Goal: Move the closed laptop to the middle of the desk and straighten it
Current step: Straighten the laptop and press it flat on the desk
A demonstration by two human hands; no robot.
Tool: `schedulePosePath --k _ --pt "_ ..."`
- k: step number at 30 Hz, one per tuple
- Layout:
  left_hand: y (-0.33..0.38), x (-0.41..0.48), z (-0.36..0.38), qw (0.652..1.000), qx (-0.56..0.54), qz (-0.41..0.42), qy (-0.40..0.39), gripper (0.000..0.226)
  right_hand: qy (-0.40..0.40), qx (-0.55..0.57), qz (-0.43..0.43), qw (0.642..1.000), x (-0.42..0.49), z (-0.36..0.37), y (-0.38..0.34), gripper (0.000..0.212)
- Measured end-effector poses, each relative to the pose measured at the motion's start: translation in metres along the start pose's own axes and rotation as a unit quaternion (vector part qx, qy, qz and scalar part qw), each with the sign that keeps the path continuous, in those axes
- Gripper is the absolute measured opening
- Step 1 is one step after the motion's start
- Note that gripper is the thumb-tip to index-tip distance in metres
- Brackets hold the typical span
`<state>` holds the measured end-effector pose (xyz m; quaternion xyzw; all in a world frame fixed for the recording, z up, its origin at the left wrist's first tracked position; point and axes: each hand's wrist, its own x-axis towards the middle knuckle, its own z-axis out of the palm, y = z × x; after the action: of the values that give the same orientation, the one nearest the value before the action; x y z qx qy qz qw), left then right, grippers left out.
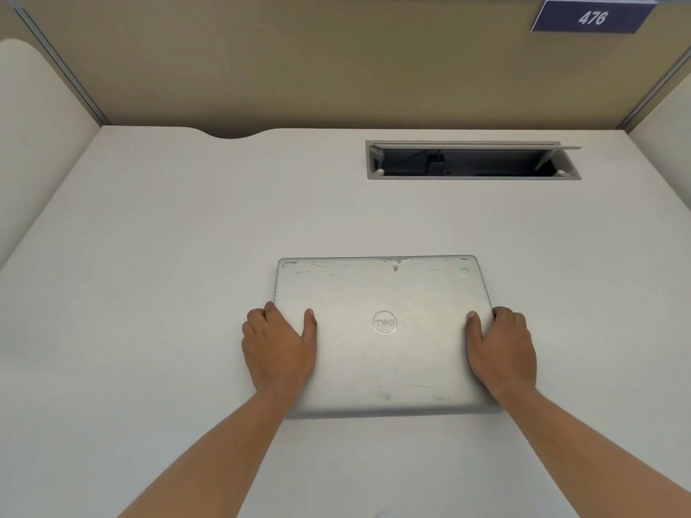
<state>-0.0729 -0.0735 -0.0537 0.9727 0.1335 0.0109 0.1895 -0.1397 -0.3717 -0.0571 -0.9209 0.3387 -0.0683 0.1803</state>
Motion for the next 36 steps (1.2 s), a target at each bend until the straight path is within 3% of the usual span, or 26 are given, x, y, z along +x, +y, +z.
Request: schedulePosePath --k 8,15,20,36 --pt "0.003 0.003 -0.002 0.999 -0.019 -0.034 -0.001 0.083 -0.003 -0.006 0.004 1.0 -0.002 -0.003 -0.004 0.048" --pt "0.019 0.033 -0.014 0.972 -0.078 -0.185 -0.122 0.107 -0.038 -0.033 0.017 0.999 0.01 -0.008 -0.01 0.056" --pt "0.019 0.038 -0.015 0.962 -0.102 -0.222 -0.123 0.112 -0.064 -0.011 0.051 0.997 0.024 -0.011 -0.011 0.057" --pt "0.065 0.135 -0.038 0.952 -0.171 -0.221 -0.122 0.113 -0.064 0.01 0.028 0.998 0.115 -0.004 -0.074 0.057"
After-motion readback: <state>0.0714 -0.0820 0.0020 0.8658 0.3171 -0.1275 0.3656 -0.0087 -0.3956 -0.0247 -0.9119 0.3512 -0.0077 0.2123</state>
